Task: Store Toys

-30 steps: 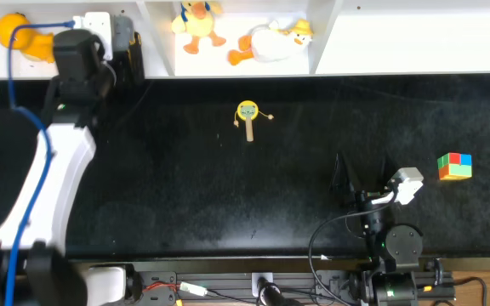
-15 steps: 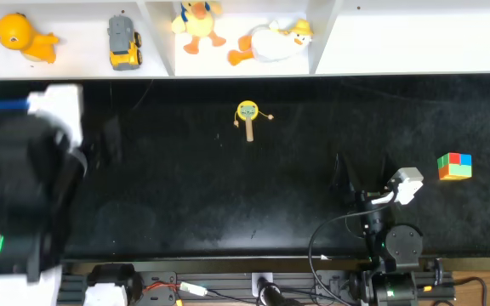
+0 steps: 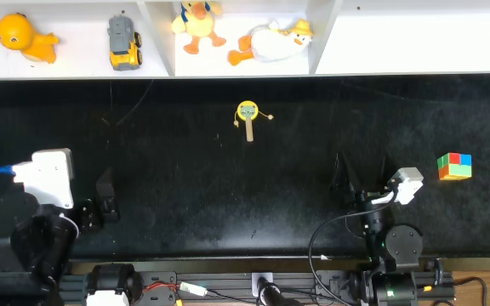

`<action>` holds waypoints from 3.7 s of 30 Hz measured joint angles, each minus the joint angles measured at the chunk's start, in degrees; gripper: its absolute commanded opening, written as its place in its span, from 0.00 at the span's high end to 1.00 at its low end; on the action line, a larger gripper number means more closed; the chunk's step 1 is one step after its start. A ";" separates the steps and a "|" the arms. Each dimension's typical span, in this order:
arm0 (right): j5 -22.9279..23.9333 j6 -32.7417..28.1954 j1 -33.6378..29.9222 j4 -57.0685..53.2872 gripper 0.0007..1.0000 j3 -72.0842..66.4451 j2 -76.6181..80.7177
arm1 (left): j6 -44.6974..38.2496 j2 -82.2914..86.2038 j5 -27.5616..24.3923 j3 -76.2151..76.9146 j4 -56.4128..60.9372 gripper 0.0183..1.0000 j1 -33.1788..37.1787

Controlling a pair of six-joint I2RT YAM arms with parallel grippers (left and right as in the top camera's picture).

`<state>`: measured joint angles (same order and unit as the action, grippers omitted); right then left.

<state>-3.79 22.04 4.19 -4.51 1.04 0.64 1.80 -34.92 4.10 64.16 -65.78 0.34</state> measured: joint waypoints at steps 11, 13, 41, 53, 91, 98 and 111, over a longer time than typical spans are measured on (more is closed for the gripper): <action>0.00 -0.02 0.00 0.00 0.00 0.00 0.00 | 0.20 2.60 -1.73 -8.72 13.68 0.00 -0.37; 0.00 0.00 0.00 0.02 0.00 0.00 0.00 | 0.39 5.20 -1.99 -16.31 22.56 0.00 -0.37; 0.00 -0.02 0.00 0.02 0.01 0.00 0.00 | 10.34 34.05 -2.58 -63.52 61.05 0.00 -0.37; 0.00 0.00 0.00 0.02 0.00 0.00 0.00 | 10.34 34.05 -2.58 -63.52 61.05 0.00 -0.37; -6.60 -0.17 0.00 5.75 0.00 0.04 0.00 | 10.34 34.05 -2.58 -63.52 61.05 0.00 -0.37; -15.37 -0.81 0.00 -6.67 0.00 12.07 7.89 | 10.34 34.05 -2.58 -63.52 61.05 0.00 -0.37; -20.63 -16.61 1.16 -51.15 0.00 67.80 51.45 | 10.36 34.07 -2.60 -63.54 61.07 0.00 -0.37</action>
<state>-24.43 5.43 5.34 -55.66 68.84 52.10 12.16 -0.84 1.50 0.62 -4.71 -0.03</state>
